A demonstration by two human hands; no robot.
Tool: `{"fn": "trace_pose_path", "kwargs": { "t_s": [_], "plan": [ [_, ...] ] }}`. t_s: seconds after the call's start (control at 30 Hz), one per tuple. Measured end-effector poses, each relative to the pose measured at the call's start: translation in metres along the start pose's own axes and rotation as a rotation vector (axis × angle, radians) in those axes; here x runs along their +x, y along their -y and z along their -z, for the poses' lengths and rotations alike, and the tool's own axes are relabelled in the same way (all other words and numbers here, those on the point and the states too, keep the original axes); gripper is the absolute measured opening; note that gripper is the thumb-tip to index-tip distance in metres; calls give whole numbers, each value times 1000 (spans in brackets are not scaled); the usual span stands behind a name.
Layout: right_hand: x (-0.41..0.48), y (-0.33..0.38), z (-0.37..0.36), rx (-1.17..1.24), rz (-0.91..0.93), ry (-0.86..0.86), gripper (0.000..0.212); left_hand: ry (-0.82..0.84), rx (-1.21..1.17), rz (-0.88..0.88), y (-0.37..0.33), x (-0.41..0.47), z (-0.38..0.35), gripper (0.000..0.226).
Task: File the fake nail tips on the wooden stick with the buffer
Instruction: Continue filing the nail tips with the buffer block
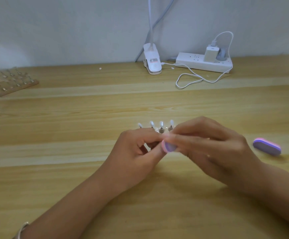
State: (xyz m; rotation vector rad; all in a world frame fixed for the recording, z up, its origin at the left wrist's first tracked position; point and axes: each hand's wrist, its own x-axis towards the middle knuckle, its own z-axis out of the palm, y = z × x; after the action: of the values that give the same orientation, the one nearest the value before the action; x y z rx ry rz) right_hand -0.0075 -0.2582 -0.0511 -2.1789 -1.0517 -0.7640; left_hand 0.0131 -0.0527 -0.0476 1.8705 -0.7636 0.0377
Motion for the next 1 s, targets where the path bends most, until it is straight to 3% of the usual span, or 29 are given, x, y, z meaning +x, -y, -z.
{"fn": "trace_pose_path", "kwargs": {
  "t_s": [0.1,0.27,0.37,0.5,0.63,0.77,0.9,1.0],
  "plan": [
    [1,-4,5,-18,-72,-39,23,21,-109,72,0,1,0,19],
    [0,0,3,-9,-26,-24,22,46,-192,82,-1,0,2,16],
    [2,-5,6,-13,-105,-49,26,60,-209,126,1,0,1,20],
    [1,1,1,4,-33,-17,26,85,-264,151,-1,0,1,22],
    [1,-5,6,-20,-109,-43,26,90,-261,191,-1,1,-1,23],
    [0,6,-1,9,-24,-27,22,81,-276,168,-3,1,0,26],
    [1,-6,6,-44,-117,-56,23,88,-271,195,-2,2,-2,23],
    [0,3,0,-3,-73,-68,21,75,-321,199,-4,2,-1,22]
  ]
}}
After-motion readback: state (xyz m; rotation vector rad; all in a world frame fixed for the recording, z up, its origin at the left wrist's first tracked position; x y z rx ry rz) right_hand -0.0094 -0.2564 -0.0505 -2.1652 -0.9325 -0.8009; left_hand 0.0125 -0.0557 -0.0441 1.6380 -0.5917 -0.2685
